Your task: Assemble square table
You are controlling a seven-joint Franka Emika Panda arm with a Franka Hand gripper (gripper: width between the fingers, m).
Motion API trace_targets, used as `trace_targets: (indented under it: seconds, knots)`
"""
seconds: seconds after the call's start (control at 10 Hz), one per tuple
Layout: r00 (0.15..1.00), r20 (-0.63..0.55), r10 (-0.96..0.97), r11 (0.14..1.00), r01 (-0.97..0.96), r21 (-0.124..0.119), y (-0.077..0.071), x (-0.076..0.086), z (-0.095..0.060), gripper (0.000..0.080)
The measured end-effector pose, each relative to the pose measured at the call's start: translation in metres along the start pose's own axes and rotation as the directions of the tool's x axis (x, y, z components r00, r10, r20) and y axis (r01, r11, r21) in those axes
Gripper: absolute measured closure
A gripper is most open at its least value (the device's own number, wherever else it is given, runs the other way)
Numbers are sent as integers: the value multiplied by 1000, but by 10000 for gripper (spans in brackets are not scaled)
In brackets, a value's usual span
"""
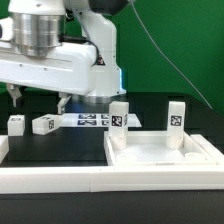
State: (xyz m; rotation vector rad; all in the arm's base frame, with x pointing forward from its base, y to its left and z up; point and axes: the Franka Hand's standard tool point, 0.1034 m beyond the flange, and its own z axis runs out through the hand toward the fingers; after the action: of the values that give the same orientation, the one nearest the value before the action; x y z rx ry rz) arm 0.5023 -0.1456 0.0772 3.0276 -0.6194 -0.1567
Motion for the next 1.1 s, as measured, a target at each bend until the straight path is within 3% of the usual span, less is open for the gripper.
trace_targets:
  seconds: [0.1,0.2,0.3,0.6,0.7,0.8,1.0,1.1]
  knots:
    - [999,19,44,998,-45,43,10,-11,4,151]
    - [995,30,90,994,-92,66,14,-13,5,151]
    - [995,29,94,993,-96,62,5,-13,5,151]
    - [996,31,82,995,-84,60,5,-14,7,151]
    - [995,32,91,993,-93,69,7,-16,7,151]
    - [993,35,109,990,-112,89,14,-26,10,151]
    - [991,63,116,986,-123,112,26,-55,21,151]
    - [991,73,116,985,-124,118,31,-61,25,151]
